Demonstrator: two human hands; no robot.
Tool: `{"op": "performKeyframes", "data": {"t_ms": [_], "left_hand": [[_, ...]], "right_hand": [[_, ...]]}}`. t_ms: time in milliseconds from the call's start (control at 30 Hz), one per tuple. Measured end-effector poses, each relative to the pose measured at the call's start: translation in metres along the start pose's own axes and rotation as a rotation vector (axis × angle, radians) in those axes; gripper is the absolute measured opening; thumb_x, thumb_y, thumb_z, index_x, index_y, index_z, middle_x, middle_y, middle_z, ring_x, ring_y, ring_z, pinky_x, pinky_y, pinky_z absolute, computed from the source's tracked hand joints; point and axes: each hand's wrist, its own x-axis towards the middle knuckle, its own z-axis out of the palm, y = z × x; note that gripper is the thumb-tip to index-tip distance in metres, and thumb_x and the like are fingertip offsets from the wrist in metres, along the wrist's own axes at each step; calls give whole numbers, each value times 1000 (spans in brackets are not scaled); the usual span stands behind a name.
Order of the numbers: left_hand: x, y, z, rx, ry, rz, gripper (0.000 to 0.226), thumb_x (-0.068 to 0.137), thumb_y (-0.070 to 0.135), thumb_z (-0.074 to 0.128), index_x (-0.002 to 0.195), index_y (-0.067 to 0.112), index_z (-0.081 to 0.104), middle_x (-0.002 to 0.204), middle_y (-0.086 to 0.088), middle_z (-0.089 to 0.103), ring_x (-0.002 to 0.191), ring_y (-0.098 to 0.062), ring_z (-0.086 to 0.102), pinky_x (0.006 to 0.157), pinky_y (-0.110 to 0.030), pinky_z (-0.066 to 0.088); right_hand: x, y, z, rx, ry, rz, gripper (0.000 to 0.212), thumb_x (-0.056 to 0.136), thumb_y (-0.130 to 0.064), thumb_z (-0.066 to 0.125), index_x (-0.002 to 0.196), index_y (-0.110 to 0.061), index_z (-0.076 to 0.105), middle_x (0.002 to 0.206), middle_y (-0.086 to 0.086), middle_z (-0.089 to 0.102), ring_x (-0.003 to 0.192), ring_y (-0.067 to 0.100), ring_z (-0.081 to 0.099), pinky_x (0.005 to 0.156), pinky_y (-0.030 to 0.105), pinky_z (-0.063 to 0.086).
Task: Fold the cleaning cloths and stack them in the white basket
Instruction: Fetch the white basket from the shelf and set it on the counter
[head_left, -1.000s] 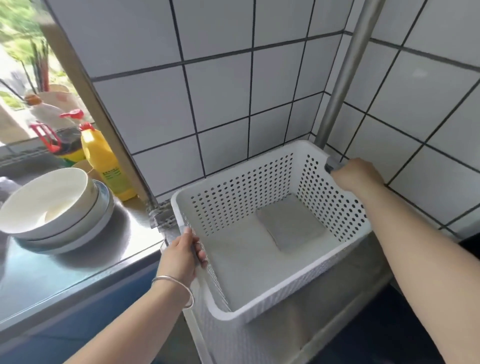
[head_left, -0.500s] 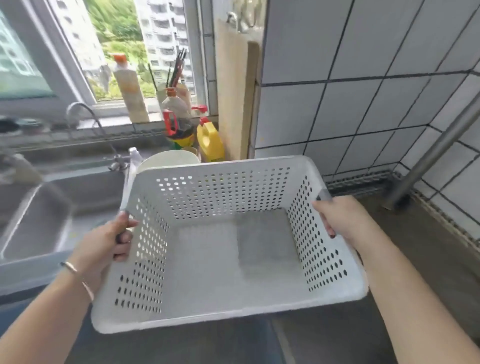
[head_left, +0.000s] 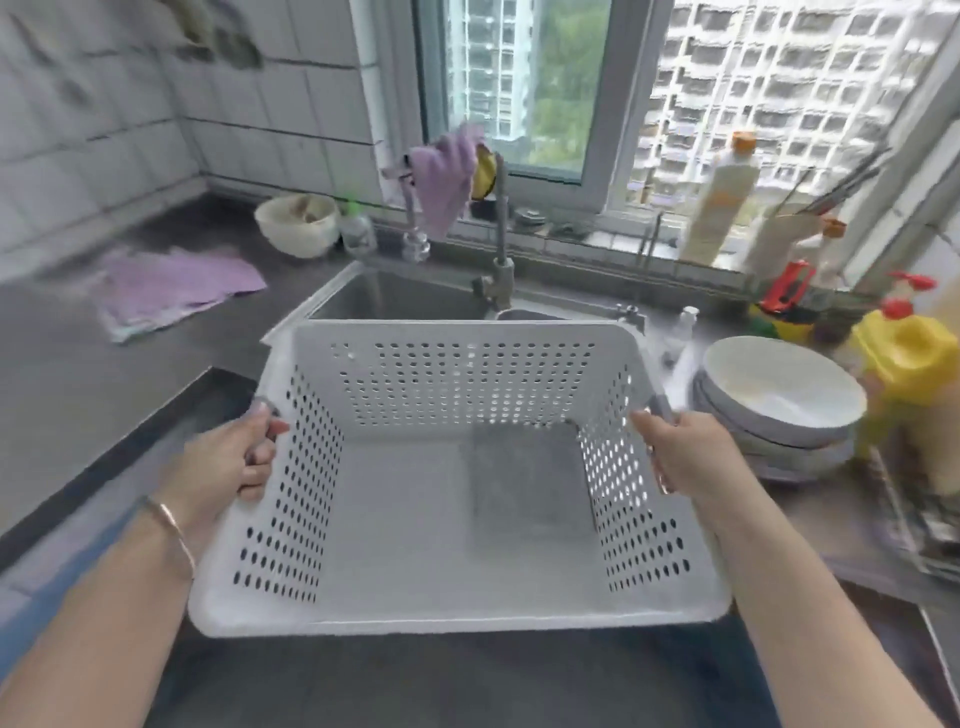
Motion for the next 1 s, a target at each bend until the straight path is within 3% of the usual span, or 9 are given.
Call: {"op": "performKeyframes", "data": {"t_ms": [133,267,433,567,700,867,1000], "left_hand": [[1,4,-107,-28,172,33,31,96,35,43,80,11,54,46,8,34,32,-2,29,30,-10,24],[0,4,-193,-10,343,45,31,97,38,40,86,12,53,52,8,31,35,-2,26,30,-12,24],[4,-5,-282,-4,590,33,28,98,33,38,83,13,52,57,4,28,34,-3,25,33,-12,22],[14,-9,-354,-26,774,-20,30,98,33,35,81,14,50,54,3,29,30,-3,24,31,-12,22],[19,-8,-405,-133,949,-41,29,99,28,37,80,12,53,54,1,30,30,-3,22,33,-11,20],[21,-8,-474,-246,1116,-125,28,98,25,38,80,11,52,58,0,31,28,-3,22,34,-11,18],[14,-23,-540,-240,1187,-178,41,97,26,37,59,11,38,49,-2,29,29,-7,21,38,-14,18]], "right_hand": [[13,-62,103,-102,-114,-119,35,93,-31,51,67,-7,54,57,4,47,50,17,43,54,30,36],[23,-125,199,-155,-234,-236,36,93,-34,52,65,-11,55,59,4,51,56,19,47,71,42,46],[32,-196,313,-223,-348,-411,43,92,-32,50,55,-12,47,53,7,51,57,25,48,64,32,37],[33,-250,411,-310,-482,-493,40,92,-31,49,58,-9,49,54,11,53,61,26,51,61,32,35],[32,-300,501,-375,-625,-583,35,92,-27,47,63,-7,50,56,9,53,50,21,49,53,23,35],[10,-366,609,-448,-801,-652,30,92,-28,49,69,-8,50,56,6,51,49,19,47,53,24,35],[-21,-402,681,-468,-887,-687,43,92,-29,48,54,-8,48,33,-2,47,41,18,48,48,24,38]]}}
